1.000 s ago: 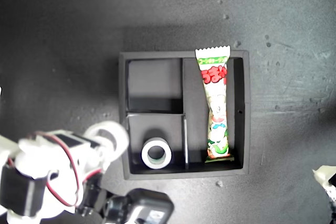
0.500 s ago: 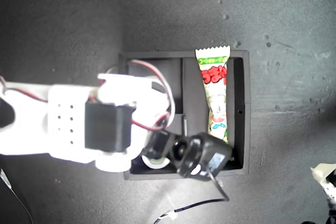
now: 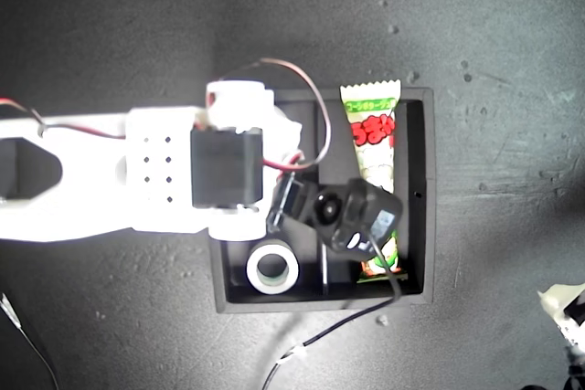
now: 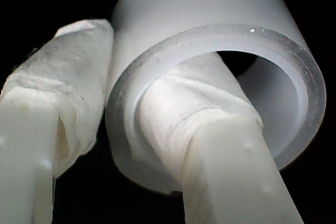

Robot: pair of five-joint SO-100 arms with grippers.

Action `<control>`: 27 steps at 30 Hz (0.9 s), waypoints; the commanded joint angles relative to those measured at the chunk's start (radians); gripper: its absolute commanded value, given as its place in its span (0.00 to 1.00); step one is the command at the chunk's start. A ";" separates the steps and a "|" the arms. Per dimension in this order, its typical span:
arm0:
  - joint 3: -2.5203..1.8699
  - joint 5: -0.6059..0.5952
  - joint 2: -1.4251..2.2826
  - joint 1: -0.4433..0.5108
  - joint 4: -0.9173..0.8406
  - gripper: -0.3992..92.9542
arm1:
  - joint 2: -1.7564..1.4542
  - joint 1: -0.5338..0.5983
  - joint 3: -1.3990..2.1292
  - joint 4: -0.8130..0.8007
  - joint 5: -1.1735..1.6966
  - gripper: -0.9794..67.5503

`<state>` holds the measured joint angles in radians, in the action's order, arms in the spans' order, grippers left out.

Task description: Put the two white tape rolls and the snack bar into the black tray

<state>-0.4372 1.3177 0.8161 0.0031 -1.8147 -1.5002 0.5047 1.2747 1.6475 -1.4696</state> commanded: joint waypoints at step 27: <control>-1.502 0.043 1.666 -0.072 0.328 0.00 | -0.917 -0.146 0.824 -0.262 -0.074 0.01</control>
<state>-1.4619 1.3146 2.0157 -0.0583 -1.6153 -2.2227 0.4188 1.9037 1.5064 -1.5647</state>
